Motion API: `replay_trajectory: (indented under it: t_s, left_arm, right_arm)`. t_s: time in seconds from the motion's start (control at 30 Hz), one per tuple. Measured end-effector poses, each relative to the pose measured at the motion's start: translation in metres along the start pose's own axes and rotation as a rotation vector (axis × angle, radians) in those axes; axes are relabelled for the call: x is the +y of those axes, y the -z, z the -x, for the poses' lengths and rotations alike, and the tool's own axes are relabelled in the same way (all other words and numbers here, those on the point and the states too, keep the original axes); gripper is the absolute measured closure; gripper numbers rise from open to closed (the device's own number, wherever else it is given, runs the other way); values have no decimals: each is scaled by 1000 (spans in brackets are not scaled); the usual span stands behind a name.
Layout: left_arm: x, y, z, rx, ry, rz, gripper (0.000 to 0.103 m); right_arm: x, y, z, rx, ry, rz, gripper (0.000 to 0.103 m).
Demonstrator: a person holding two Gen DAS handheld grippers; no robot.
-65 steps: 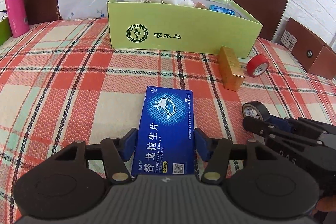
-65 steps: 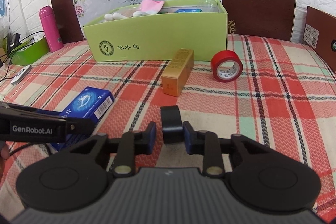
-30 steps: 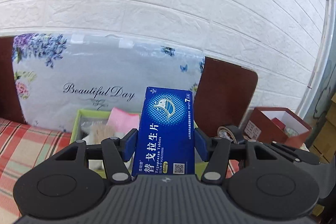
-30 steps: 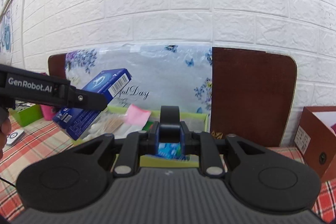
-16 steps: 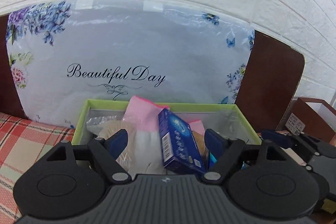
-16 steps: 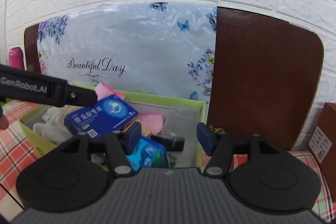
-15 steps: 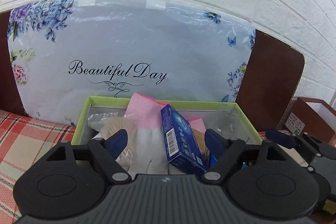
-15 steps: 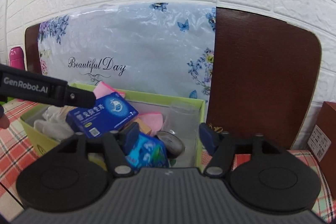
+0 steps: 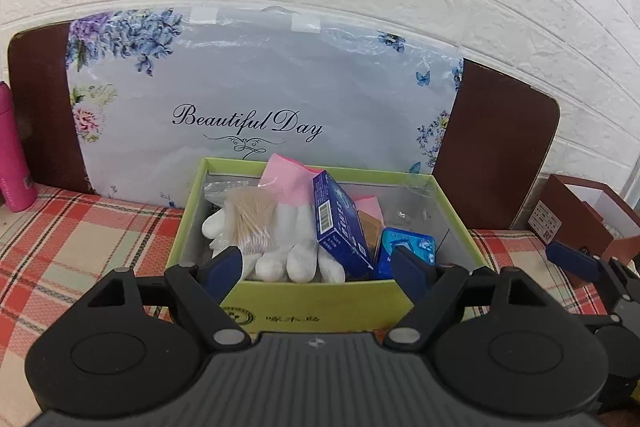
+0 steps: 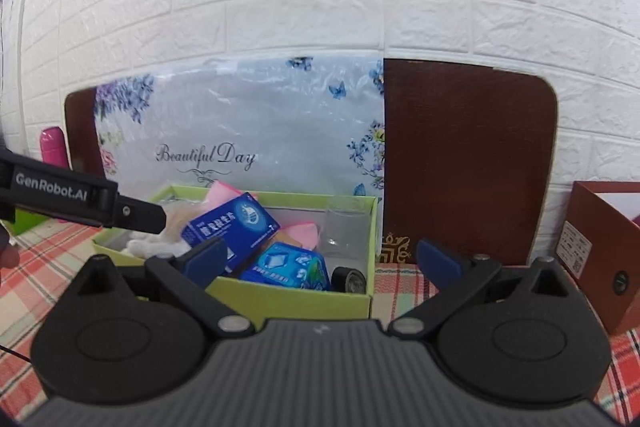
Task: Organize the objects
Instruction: 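Move both tools back toward the gold box and red tape roll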
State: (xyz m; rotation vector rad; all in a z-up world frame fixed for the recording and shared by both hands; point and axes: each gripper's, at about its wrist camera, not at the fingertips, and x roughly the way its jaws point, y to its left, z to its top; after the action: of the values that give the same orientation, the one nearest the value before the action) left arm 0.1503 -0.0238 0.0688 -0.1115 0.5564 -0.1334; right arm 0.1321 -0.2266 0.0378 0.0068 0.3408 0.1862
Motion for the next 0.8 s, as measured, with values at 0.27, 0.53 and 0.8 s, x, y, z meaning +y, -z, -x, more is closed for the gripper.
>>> replay_trajectory:
  t_s: [0.27, 0.53, 0.8]
  left_arm:
    - [-11, 40, 38, 48, -2, -27, 18]
    - [-17, 70, 56, 91, -4, -44, 18]
    - [-14, 88, 64, 113, -21, -43, 18]
  right_arm:
    - [12, 24, 57, 43, -10, -13, 0]
    - [19, 53, 89, 97, -2, -47, 0]
    - [20, 71, 102, 135, 11, -67, 0]
